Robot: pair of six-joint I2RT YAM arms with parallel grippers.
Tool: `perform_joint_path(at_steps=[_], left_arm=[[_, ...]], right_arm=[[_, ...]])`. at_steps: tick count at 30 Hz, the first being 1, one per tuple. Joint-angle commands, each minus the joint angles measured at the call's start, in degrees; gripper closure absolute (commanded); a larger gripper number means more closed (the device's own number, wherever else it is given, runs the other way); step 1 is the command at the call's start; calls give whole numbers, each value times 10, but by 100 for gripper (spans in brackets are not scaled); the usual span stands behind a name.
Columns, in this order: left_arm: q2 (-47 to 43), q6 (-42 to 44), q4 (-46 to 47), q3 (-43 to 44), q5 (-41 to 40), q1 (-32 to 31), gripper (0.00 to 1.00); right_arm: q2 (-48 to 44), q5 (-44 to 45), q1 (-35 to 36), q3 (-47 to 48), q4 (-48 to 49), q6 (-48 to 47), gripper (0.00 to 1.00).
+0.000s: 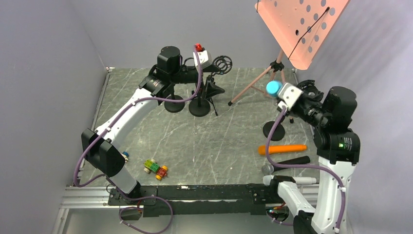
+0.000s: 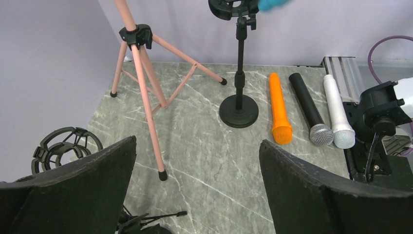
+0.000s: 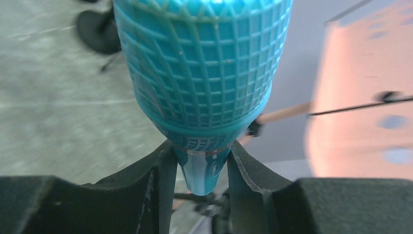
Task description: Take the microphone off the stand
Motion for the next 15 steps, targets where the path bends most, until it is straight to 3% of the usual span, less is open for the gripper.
perform_joint_path(at_steps=[1, 4, 7, 10, 15], left_arm=[[-12, 0, 25, -2, 7, -3, 1], [-12, -6, 26, -1, 7, -3, 1], [-18, 13, 6, 2, 6, -2, 1], [-26, 39, -18, -2, -1, -2, 1], [-38, 33, -19, -8, 1, -3, 1]], right_arm=[[40, -99, -1, 6, -262, -139, 100], [42, -91, 3, -50, -300, -208, 100], [52, -25, 11, -115, -343, -303, 100], [71, 98, 12, -188, -367, -389, 100], [63, 275, 8, -316, -289, -458, 100]])
